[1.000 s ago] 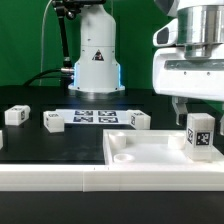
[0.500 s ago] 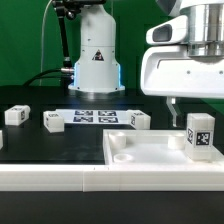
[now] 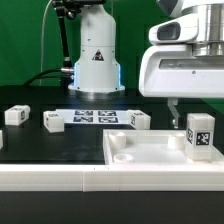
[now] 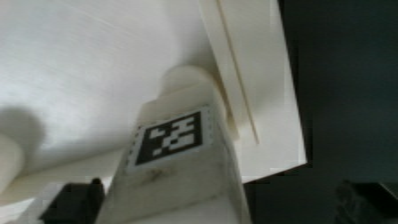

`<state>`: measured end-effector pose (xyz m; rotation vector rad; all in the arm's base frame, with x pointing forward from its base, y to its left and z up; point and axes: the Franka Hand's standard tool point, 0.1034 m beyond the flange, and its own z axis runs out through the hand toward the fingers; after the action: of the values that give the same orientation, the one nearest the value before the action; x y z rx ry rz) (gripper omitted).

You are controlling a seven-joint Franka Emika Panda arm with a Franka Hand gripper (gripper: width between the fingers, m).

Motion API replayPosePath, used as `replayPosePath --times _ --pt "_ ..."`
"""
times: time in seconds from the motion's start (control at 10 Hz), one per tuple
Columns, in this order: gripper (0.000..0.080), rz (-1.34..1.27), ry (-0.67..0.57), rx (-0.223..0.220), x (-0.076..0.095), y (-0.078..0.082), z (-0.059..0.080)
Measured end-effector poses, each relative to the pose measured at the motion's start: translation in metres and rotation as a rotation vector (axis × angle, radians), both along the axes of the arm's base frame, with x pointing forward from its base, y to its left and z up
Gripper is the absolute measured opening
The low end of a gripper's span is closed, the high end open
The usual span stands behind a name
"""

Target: Assemble one leg

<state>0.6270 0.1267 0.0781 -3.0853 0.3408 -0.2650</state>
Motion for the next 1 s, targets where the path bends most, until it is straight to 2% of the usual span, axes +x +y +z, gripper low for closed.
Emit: replayPosePath --times 0.3,0.4,0.5,0.6,0.7,1.0 --pt "0.0649 0.137 -0.001 -0.027 0.0006 -0.0029 0.0000" --pt "0.0528 0.137 -0.001 -0.027 0.0006 -0.0030 0.0000" --pt "0.0528 0.135 -0.001 -0.027 0.0006 -0.0030 0.0000" --pt "0.0376 0.135 -0.001 -0.027 0.0006 -0.0031 0.0000" --pt "0.0290 0.133 -0.001 -0.028 0.0007 -0.0044 -0.0001" --pt "0.0290 0.098 0.000 -0.022 0.0008 -0.0050 -0.0001"
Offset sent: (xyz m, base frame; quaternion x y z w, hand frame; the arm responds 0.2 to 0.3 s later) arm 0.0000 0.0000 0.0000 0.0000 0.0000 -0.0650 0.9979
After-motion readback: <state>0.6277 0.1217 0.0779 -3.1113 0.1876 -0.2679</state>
